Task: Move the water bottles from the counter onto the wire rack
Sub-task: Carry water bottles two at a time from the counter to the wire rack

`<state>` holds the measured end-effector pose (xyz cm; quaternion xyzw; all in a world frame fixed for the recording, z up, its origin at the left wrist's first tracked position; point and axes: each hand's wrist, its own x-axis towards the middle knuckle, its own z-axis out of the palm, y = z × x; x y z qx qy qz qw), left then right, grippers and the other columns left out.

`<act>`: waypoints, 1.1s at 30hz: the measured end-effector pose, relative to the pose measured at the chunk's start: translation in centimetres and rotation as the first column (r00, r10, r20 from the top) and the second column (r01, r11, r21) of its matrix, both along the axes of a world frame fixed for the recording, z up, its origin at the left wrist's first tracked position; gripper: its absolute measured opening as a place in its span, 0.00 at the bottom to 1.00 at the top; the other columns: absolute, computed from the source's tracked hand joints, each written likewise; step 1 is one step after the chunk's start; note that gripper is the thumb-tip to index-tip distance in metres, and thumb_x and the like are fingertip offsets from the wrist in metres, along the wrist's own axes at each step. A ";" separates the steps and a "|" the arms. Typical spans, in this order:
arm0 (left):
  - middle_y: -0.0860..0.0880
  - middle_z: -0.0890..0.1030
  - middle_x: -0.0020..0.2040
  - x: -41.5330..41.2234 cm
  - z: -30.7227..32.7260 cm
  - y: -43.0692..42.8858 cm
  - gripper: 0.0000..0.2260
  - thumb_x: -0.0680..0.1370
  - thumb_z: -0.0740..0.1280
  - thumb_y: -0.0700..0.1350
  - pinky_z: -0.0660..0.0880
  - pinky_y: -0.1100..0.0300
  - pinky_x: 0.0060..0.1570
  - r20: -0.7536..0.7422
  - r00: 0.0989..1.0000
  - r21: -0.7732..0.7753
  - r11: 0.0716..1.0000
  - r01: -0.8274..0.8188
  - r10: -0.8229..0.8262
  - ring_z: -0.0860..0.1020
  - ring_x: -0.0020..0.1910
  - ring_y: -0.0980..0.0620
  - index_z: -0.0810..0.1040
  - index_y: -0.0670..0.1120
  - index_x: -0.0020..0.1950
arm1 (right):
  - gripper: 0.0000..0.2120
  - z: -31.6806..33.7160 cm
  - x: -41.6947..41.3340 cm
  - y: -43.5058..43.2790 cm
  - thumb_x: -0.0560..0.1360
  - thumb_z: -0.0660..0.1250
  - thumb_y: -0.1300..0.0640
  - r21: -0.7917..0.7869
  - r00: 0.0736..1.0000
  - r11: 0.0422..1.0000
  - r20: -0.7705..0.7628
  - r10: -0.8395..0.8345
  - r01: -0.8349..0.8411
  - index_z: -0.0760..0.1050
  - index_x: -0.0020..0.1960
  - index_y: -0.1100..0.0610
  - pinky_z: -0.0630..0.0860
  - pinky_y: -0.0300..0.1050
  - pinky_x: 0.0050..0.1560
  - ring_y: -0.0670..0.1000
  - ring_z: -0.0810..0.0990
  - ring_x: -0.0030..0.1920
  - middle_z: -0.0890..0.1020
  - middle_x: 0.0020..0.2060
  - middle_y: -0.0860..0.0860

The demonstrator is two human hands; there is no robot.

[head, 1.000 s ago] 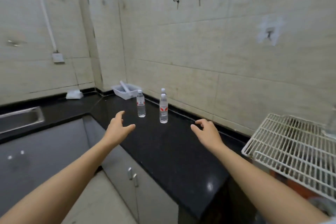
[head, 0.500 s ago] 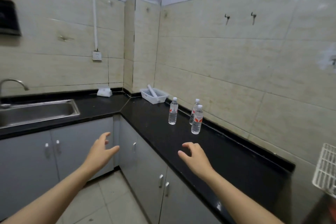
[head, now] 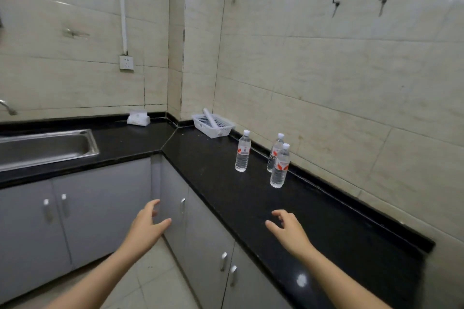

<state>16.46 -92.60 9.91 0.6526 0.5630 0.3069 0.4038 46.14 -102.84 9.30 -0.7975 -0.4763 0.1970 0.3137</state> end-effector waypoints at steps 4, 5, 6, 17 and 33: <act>0.37 0.69 0.66 3.9 -0.2 5.0 0.26 0.75 0.66 0.42 0.67 0.50 0.61 -0.016 1.000 -0.010 1.000 -0.002 0.002 0.70 0.64 0.40 0.61 0.44 0.71 | 0.19 -1.6 5.4 4.4 0.74 0.65 0.50 0.033 0.996 0.997 -0.066 -0.062 0.064 0.69 0.63 0.55 0.68 0.47 0.64 0.54 0.70 0.64 0.71 0.62 0.56; 0.37 0.69 0.66 4.8 -0.4 6.0 0.26 0.75 0.66 0.42 0.67 0.50 0.61 -0.026 1.000 -0.020 1.000 -0.001 0.000 0.70 0.64 0.40 0.61 0.44 0.71 | 0.19 -1.9 6.6 5.3 0.74 0.64 0.50 0.026 0.994 0.996 -0.079 -0.082 0.084 0.69 0.63 0.55 0.68 0.47 0.64 0.54 0.70 0.64 0.71 0.62 0.56; 0.38 0.69 0.66 5.8 -0.6 6.9 0.26 0.75 0.66 0.42 0.68 0.50 0.60 -0.037 0.999 -0.028 1.000 0.001 -0.002 0.70 0.64 0.40 0.61 0.44 0.71 | 0.20 -2.0 7.6 6.1 0.74 0.64 0.50 0.011 0.991 0.995 -0.091 -0.099 0.100 0.69 0.64 0.56 0.68 0.47 0.63 0.55 0.70 0.64 0.70 0.63 0.57; 0.37 0.69 0.67 14.3 -4.3 15.7 0.26 0.74 0.67 0.40 0.67 0.51 0.61 -0.019 1.000 -0.106 0.994 0.004 -0.006 0.70 0.64 0.41 0.62 0.42 0.70 | 0.21 -4.6 14.3 15.4 0.74 0.66 0.53 -0.046 0.977 0.987 -0.143 -0.156 0.151 0.69 0.64 0.60 0.67 0.44 0.58 0.55 0.71 0.63 0.71 0.62 0.60; 0.37 0.72 0.61 20.5 -8.5 42.4 0.25 0.73 0.68 0.39 0.69 0.52 0.54 0.099 0.981 -0.228 0.955 0.187 -0.168 0.72 0.60 0.40 0.64 0.42 0.69 | 0.27 -6.2 17.5 33.3 0.68 0.72 0.57 -0.010 0.773 0.796 -0.231 -0.591 0.605 0.67 0.63 0.61 0.72 0.54 0.60 0.60 0.76 0.58 0.77 0.59 0.60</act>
